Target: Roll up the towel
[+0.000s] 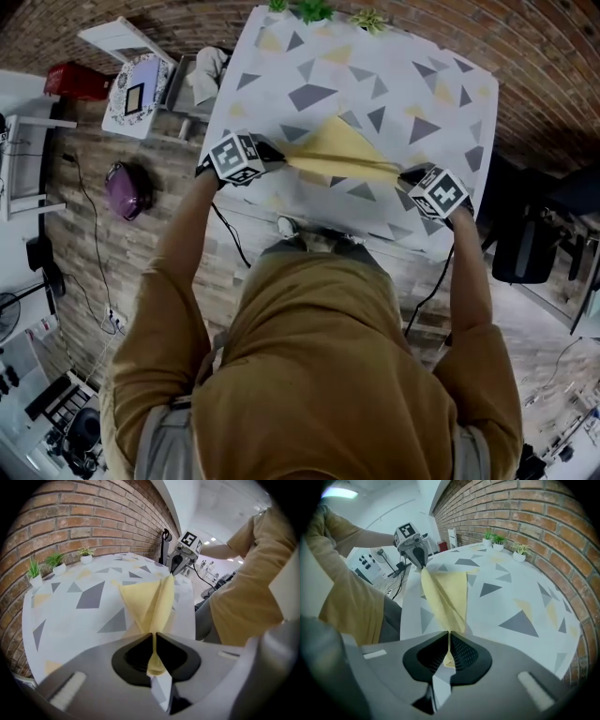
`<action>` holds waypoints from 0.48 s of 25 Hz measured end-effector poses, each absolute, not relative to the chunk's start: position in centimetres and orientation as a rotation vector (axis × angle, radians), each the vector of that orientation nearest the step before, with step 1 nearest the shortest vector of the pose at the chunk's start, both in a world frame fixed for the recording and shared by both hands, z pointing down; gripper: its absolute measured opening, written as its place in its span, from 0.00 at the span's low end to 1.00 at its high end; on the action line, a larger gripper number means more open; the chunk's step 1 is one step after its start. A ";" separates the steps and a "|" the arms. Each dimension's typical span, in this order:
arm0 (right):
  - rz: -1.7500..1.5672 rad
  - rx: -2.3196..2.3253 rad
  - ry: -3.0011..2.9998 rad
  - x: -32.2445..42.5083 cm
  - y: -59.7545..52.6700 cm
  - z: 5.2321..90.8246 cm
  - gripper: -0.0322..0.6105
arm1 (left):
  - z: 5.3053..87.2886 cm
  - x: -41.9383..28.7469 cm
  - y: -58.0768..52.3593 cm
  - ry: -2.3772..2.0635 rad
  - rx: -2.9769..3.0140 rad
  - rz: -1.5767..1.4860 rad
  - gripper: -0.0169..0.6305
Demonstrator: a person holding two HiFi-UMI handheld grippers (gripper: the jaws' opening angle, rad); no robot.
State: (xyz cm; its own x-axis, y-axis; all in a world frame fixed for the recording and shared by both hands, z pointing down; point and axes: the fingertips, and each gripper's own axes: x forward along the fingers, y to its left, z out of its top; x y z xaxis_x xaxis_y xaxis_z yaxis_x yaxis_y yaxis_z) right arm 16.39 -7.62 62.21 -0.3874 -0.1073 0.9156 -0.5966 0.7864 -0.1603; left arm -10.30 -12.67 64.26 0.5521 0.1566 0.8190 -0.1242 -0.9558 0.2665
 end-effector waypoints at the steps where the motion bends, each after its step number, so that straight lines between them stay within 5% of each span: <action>1: 0.587 0.516 -1.916 16.5 -7.8 62.4 0.08 | 64.3 -10.3 -12.9 0.028 2.491 1.360 0.16; 12: 0.661 0.546 -1.901 17.2 -10.9 63.8 0.08 | 64.9 -9.8 -15.5 -0.062 2.464 1.331 0.16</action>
